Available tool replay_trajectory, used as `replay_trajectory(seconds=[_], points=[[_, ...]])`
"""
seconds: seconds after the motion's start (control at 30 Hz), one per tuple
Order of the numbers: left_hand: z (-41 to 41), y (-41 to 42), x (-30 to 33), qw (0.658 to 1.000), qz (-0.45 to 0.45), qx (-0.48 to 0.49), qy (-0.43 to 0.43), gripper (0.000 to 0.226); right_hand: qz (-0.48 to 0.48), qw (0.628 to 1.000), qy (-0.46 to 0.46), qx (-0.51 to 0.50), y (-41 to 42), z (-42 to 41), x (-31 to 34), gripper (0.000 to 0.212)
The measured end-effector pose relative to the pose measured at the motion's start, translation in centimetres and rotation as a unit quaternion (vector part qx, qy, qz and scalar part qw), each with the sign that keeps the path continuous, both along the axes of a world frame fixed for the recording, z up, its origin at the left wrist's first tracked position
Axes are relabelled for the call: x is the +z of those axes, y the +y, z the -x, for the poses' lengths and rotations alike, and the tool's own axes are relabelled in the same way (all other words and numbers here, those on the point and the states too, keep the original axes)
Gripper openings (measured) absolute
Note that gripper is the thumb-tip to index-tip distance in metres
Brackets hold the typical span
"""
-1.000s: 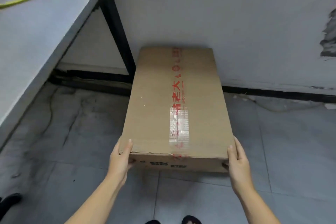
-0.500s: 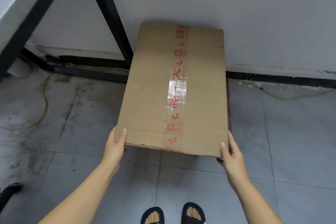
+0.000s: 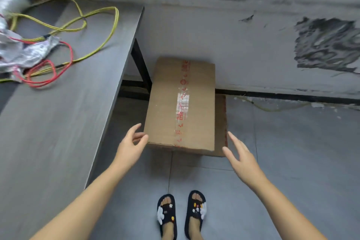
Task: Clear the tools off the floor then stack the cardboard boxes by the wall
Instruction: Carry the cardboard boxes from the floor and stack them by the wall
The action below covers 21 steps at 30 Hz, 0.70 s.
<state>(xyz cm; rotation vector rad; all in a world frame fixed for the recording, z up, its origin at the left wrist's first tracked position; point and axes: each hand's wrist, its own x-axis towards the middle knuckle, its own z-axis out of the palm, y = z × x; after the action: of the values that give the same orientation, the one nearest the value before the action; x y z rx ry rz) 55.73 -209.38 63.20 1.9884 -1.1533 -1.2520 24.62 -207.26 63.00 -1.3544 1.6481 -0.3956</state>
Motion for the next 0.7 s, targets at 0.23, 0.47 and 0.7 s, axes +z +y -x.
replay_trajectory(seconds=[0.23, 0.47, 0.7], points=[[0.1, 9.7, 15.9, 0.988, 0.070, -0.137, 0.012, 0.036, 0.057, 0.997, -0.046, 0.006, 9.3, 0.1, 14.3, 0.049], [1.5, 19.4, 22.3, 0.980, 0.102, -0.156, 0.064, 0.047, 0.052, 0.986, -0.108, -0.118, 20.0, 0.0, 19.2, 0.057], [4.2, 21.0, 20.7, 0.967, 0.169, -0.154, 0.108, 0.049, 0.077, 0.954, -0.095, -0.274, 26.6, -0.8, 20.1, 0.055]])
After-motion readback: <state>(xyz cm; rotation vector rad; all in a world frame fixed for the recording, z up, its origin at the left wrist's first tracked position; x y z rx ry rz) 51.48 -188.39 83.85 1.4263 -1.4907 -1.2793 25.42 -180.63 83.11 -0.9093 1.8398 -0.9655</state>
